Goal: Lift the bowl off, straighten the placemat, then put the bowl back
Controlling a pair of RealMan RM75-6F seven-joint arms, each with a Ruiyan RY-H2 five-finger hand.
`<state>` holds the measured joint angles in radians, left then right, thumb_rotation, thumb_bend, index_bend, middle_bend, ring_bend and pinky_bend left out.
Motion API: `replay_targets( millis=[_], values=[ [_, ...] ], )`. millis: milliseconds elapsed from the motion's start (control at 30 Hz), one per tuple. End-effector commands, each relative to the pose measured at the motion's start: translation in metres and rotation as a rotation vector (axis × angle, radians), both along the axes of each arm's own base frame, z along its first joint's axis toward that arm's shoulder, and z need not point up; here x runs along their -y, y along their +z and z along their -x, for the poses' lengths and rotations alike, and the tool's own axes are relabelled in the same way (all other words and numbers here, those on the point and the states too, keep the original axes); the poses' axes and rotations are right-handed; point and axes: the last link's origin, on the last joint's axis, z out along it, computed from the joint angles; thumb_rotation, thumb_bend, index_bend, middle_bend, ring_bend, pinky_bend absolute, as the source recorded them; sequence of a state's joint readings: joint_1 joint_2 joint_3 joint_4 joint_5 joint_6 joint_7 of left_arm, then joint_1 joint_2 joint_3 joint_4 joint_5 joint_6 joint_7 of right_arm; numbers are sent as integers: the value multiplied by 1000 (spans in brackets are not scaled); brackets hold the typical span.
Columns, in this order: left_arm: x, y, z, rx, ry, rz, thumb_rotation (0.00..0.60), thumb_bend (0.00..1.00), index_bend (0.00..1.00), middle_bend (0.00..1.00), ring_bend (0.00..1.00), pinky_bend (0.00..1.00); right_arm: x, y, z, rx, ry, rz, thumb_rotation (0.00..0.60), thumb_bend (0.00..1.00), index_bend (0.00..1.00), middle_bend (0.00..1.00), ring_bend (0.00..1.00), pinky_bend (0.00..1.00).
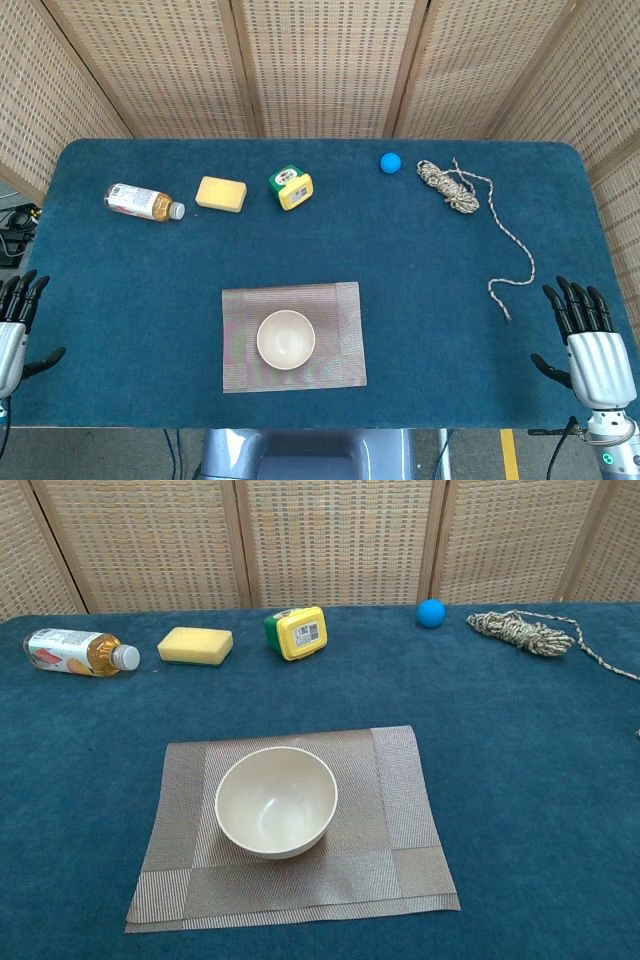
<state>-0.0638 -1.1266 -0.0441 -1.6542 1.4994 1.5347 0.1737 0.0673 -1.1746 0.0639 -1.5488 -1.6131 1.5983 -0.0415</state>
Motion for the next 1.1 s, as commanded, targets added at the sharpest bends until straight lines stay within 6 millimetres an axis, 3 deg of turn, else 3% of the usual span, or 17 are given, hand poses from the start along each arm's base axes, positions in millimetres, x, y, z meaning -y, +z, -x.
replay_targets(
  millis=[33,833,1100],
  values=[
    [0,0,0,-1,3,2,600,17,0,0,0,0,0,0,0,-2,0,-1,600,98,0,0,0,0],
    [0,-3,-3,-13,-4,33,600,18,0,0,0,0,0,0,1,7,-9,-8,600,98,0,0,0,0],
    [-13,-10,-18,-1,-90,60,600,30,5,0,0,0,0,-1,0,17,-13,-17,600,98,0,0,0,0]
  ],
)
